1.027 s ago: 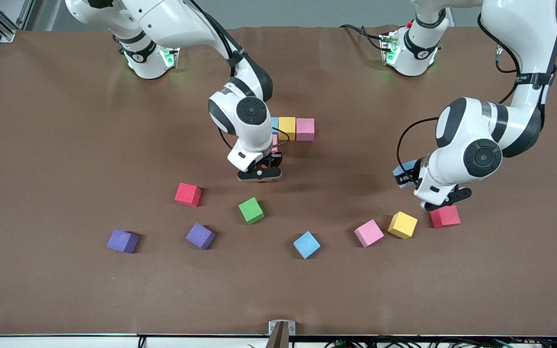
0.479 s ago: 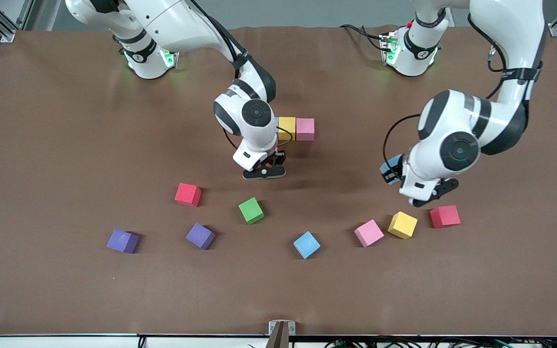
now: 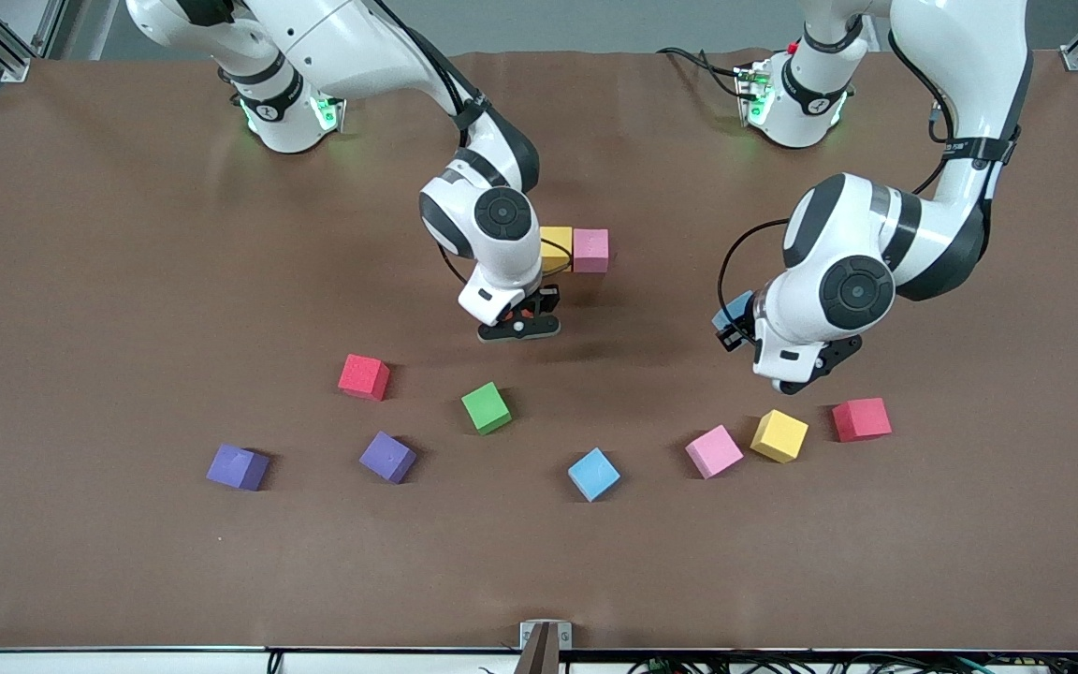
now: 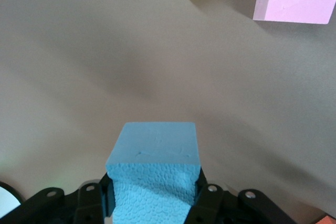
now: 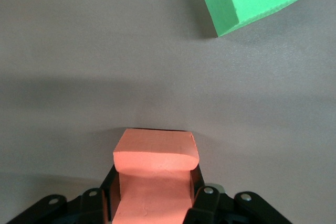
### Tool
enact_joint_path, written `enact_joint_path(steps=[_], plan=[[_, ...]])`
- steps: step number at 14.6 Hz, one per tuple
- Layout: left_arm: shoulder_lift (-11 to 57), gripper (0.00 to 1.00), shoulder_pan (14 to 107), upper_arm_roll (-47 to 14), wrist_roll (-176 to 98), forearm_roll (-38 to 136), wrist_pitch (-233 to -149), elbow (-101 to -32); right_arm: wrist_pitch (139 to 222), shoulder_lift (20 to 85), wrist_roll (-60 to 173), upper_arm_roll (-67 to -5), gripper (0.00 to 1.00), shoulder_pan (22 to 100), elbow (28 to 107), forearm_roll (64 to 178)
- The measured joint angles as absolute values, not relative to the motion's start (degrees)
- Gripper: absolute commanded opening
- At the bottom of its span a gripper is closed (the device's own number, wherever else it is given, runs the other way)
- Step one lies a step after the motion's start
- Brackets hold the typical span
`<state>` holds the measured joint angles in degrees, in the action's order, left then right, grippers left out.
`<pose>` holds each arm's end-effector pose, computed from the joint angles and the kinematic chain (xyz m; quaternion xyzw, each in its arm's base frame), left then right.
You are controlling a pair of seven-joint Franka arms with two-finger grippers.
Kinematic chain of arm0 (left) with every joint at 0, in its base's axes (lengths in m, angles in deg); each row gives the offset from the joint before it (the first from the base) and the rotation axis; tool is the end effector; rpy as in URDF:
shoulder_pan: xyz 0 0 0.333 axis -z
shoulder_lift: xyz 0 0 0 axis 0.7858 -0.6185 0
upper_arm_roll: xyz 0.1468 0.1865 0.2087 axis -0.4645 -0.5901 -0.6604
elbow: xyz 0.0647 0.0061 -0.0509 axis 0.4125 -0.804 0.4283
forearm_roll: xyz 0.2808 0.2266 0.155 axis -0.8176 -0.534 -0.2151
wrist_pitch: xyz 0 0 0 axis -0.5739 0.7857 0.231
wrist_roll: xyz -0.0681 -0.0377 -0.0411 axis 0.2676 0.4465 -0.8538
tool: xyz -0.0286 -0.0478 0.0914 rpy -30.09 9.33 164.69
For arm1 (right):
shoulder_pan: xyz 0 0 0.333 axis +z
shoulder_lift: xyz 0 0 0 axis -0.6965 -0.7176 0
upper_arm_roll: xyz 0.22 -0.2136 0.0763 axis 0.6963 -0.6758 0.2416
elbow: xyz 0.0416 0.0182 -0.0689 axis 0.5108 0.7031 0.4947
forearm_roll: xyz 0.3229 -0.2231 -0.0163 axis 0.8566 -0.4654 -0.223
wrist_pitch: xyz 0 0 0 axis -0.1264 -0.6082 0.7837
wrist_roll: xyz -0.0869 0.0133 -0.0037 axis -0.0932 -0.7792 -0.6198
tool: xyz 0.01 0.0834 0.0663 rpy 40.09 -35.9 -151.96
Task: Arrange 11 blocks into digit 3
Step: 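Lower the orange cube below pink while the left gripper carries blue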
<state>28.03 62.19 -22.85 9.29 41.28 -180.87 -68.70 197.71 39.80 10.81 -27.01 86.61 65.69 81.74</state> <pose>0.5688 -0.2267 0.3405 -0.9482 -0.2838 0.1353 0.0444 0.4741 0.4851 0.2314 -0.9985 -0.0554 0.0044 0.0018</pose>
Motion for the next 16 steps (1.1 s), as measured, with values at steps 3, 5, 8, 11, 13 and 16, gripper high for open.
enact_joint_path(steps=[3,5,8,11,13,16], plan=[[28.0,0.19,62.2,-22.8,9.4,41.3,-180.9,-68.7,197.7,39.7,9.7,-27.0,0.00,86.6,65.8,81.8],[28.0,0.19,62.2,-22.8,9.4,41.3,-180.9,-68.7,197.6,39.7,9.3,-27.0,0.00,86.6,66.0,81.8],[27.9,0.19,62.2,-22.8,9.4,41.3,-180.9,-68.7,197.7,39.7,8.7,-26.9,0.00,86.6,66.7,81.8],[27.8,0.19,62.2,-22.8,9.5,41.3,-180.9,-68.7,197.8,39.7,7.6,-26.9,0.00,86.6,66.7,81.8],[27.8,0.19,62.2,-22.8,9.9,41.3,-180.9,-68.7,197.9,39.7,7.0,-26.9,0.00,86.6,66.7,81.8],[27.8,0.19,62.4,-22.8,11.9,41.3,-180.9,-68.7,198.0,39.7,6.9,-26.9,0.00,86.7,66.7,82.4]])
